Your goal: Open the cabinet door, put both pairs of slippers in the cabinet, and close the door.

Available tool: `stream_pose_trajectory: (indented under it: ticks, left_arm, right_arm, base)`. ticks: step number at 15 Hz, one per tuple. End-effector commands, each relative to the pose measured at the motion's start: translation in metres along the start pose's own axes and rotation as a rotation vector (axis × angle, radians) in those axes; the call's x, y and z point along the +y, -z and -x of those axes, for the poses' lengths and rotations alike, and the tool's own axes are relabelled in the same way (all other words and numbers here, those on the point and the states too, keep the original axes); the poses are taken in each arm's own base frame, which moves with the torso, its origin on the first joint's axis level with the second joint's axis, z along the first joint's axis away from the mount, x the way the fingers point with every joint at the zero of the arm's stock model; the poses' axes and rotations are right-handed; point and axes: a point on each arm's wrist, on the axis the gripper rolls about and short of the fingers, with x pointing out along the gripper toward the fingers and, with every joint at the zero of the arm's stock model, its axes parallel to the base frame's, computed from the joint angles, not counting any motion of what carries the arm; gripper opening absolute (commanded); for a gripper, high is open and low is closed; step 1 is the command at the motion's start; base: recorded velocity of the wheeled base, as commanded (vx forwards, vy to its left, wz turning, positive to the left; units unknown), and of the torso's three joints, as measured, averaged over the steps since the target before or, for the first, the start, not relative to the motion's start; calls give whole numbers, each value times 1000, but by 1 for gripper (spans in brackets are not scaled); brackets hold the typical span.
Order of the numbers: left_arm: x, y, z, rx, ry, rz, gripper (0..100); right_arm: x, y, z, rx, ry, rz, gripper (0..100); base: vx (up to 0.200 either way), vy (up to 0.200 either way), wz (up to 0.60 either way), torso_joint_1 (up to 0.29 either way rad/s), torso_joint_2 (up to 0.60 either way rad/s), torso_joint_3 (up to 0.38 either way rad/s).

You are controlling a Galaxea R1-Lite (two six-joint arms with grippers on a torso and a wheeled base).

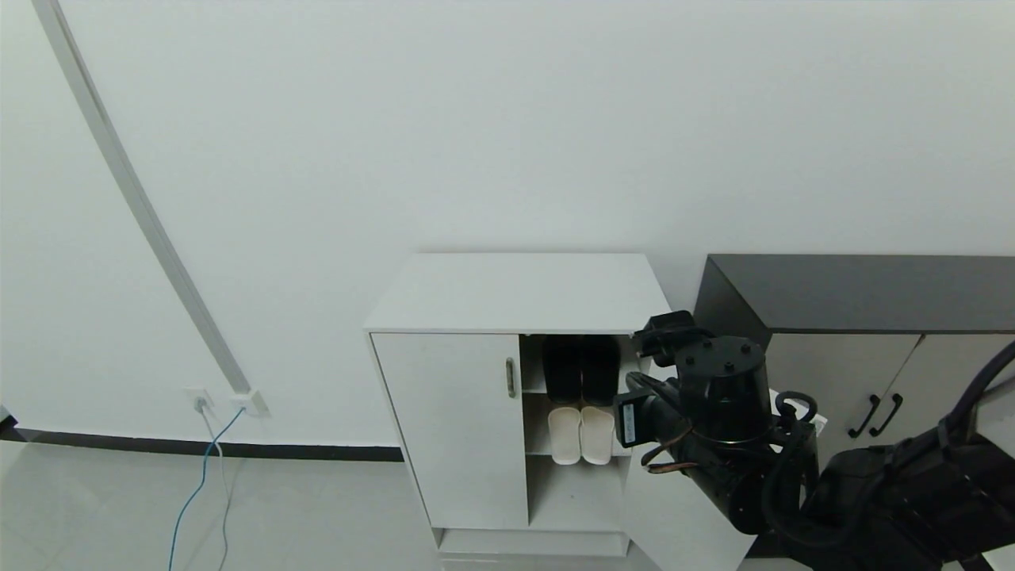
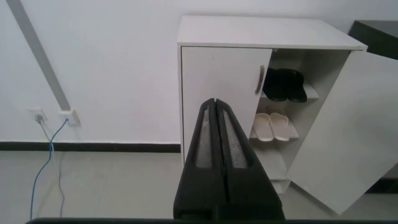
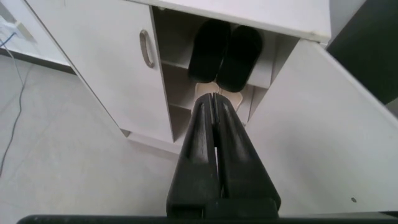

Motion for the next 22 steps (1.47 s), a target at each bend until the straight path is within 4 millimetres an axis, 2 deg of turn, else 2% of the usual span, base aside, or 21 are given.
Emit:
stream_pose_trajectory:
  ticks: [1, 7, 13, 22]
  left_arm:
    - [0, 0, 0, 0, -1, 1, 0]
    - [0, 0, 0, 0, -1, 1, 0]
    - [0, 0, 0, 0, -1, 1, 0]
    - [0, 0, 0, 1, -1, -1, 0]
  right_arm:
    - [0, 2, 0, 6, -2, 5, 0]
    - [-1, 3, 1, 7, -2, 27, 0]
    - [-1, 4, 1, 9, -2, 31, 0]
    - [-5, 3, 1, -24, 5, 33, 0]
  base:
    - [0, 0, 0, 32, -56, -36]
    - [0, 0, 0, 0, 0, 0]
    - [0, 0, -600, 3, 2, 3]
    - [0, 0, 0, 0, 0, 0]
